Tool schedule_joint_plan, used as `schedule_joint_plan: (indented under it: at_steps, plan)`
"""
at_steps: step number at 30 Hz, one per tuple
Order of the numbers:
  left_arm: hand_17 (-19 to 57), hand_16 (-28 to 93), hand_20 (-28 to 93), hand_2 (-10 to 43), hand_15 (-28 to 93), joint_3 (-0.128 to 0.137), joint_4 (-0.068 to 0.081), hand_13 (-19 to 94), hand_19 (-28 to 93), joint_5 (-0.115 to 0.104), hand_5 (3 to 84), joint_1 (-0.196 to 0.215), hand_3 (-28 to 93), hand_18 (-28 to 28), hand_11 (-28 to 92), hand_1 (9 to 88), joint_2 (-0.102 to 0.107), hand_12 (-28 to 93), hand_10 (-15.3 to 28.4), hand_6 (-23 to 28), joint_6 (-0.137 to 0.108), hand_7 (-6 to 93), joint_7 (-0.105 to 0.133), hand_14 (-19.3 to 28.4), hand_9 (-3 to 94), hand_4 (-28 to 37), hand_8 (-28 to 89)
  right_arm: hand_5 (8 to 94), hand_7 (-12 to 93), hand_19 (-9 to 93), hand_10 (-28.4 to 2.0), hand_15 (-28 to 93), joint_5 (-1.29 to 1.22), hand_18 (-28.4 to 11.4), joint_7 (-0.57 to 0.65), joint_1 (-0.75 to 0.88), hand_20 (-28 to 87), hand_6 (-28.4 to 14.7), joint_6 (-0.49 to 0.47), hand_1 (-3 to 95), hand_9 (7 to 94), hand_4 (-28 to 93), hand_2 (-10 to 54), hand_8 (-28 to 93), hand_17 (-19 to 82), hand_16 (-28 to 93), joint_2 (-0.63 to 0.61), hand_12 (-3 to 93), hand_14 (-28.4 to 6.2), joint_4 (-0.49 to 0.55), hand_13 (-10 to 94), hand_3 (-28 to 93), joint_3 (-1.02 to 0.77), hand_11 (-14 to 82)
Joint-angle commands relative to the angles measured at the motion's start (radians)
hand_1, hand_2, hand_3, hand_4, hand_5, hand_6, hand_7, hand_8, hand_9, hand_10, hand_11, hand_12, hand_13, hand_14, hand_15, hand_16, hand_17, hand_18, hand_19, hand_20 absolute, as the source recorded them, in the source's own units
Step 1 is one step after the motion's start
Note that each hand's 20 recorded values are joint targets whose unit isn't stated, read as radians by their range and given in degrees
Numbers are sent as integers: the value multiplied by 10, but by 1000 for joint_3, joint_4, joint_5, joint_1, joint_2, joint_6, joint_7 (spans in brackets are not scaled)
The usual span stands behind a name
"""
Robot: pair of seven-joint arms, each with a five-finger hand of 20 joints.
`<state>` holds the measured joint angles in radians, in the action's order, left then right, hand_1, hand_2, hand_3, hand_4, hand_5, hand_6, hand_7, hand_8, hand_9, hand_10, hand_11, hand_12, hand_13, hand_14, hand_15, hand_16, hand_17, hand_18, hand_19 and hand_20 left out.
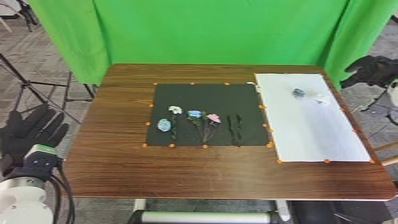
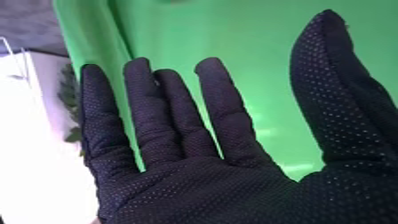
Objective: Arrange flowers
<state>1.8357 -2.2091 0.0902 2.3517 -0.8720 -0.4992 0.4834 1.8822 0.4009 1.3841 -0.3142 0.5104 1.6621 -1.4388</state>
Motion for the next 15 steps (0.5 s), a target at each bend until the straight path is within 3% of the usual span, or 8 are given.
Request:
schedule_joint_plan:
  at_steps: [1, 2, 3, 4, 5, 8, 13, 15]
  plan:
    - [-55, -97, 135, 112, 528, -19, 11, 247, 415, 17, 418, -13, 731, 147, 300, 277, 6, 96, 134, 70, 24, 223, -8, 156, 347, -283, -129, 372, 224, 444, -141, 250, 6, -181, -27, -81, 192, -44, -20, 288, 377, -283, -95, -138, 184, 123, 35, 135, -112, -73, 330, 805, 125, 98]
    - [-56, -97, 135, 112, 528, -30, -3, 247, 415, 6, 419, -3, 730, 147, 301, 278, 18, 96, 134, 69, 16, 224, 14, 156, 347, -283, -129, 368, 227, 438, -138, 245, 13, -180, -38, -79, 191, -44, -40, 287, 369, -283, -95, -138, 183, 121, 44, 134, -108, -82, 327, 806, 119, 97]
    - [-56, -97, 135, 112, 528, -31, -1, 247, 415, 7, 420, -6, 729, 147, 302, 278, 17, 96, 135, 70, 18, 225, 9, 156, 350, -283, -129, 360, 232, 434, -136, 240, 15, -179, -23, -93, 192, -42, -60, 289, 361, -283, -95, -141, 183, 119, 49, 131, -105, -79, 324, 805, 141, 97]
    - [-56, -97, 135, 112, 528, -19, 12, 248, 415, 26, 423, -19, 729, 147, 303, 278, -2, 96, 136, 70, 28, 227, -28, 156, 351, -283, -129, 357, 234, 432, -136, 239, 23, -179, -24, -119, 192, -42, -70, 290, 356, -283, -95, -143, 181, 117, 56, 128, -104, -90, 323, 805, 171, 96]
    - [-55, -97, 135, 112, 528, -53, 2, 248, 415, -2, 424, -17, 729, 147, 302, 278, 25, 95, 137, 70, 9, 227, 24, 157, 353, -283, -130, 352, 234, 430, -136, 236, 48, -179, -50, -125, 192, -42, -69, 291, 346, -283, -95, -144, 180, 116, 64, 125, -103, -114, 318, 805, 175, 92]
    - [-55, -97, 134, 112, 530, -60, 0, 250, 415, -5, 427, -19, 729, 147, 302, 278, 29, 94, 137, 70, 9, 230, 27, 157, 356, -283, -131, 343, 236, 429, -136, 234, 73, -180, -40, -150, 193, -42, -62, 293, 324, -283, -95, -146, 178, 113, 81, 121, -102, -132, 314, 806, 209, 88]
    - [-55, -98, 135, 112, 530, -56, 4, 251, 415, 12, 429, -34, 729, 148, 302, 278, 20, 94, 137, 71, 13, 228, 3, 157, 357, -283, -132, 336, 242, 430, -138, 242, 92, -181, -21, -206, 195, -42, -81, 294, 307, -283, -95, -150, 178, 112, 102, 113, -103, -173, 314, 810, 273, 87]
    - [-55, -98, 134, 112, 530, -57, 1, 251, 415, 4, 429, -27, 730, 148, 302, 277, 21, 94, 137, 71, 10, 228, 15, 156, 357, -283, -132, 335, 244, 429, -138, 243, 89, -180, -21, -249, 195, -42, -96, 294, 302, -283, -95, -151, 179, 110, 113, 110, -104, -208, 314, 811, 318, 86]
